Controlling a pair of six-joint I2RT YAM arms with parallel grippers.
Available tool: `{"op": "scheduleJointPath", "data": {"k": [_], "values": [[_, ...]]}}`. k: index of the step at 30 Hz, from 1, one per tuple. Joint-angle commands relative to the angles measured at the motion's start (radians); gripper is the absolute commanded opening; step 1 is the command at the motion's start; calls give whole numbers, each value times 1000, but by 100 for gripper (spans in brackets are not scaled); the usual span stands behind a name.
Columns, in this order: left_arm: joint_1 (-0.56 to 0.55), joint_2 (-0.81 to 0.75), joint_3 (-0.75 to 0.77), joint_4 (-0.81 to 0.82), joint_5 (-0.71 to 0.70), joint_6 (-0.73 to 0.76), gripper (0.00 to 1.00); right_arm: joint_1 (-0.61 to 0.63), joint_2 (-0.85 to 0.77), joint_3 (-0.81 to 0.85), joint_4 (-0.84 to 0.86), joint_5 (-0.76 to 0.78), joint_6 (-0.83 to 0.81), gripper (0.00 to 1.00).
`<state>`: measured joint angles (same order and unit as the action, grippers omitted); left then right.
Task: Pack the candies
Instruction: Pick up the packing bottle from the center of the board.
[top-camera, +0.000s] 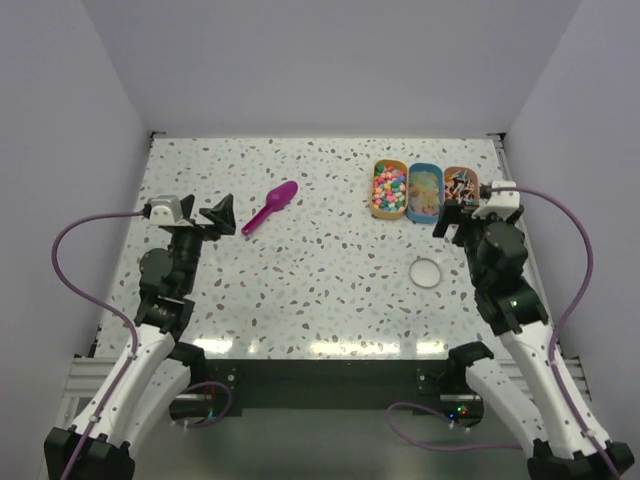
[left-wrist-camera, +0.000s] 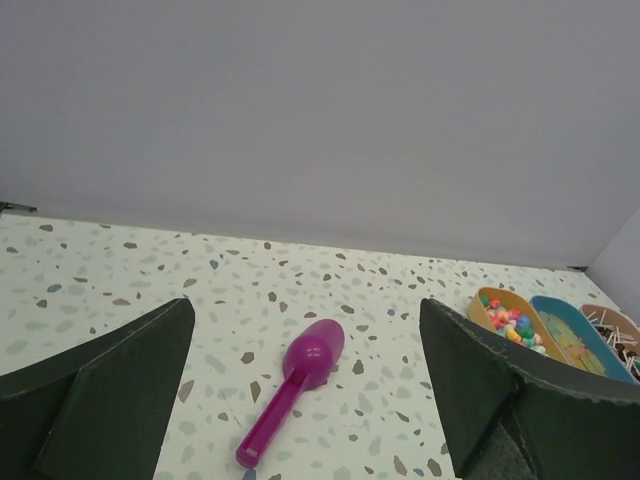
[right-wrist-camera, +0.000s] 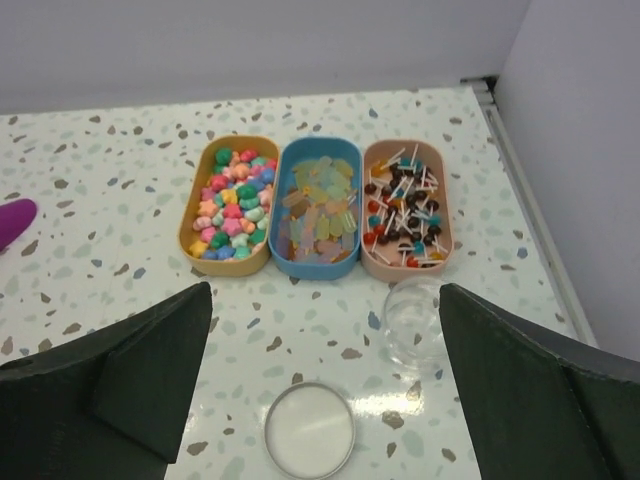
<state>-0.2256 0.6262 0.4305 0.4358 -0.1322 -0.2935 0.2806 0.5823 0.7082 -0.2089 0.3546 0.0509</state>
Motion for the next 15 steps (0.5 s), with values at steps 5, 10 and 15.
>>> {"op": "scheduleJointPath", "data": {"k": [5, 10, 15], "values": [[-41, -3, 7, 44, -15, 5, 100, -12, 446, 313, -188, 208, 283, 99], [-61, -13, 4, 44, -15, 10, 100, -133, 758, 454, -377, 222, 426, 99], [-73, -28, -1, 50, -6, 25, 100, -279, 881, 461, -396, 145, 498, 97]]}}
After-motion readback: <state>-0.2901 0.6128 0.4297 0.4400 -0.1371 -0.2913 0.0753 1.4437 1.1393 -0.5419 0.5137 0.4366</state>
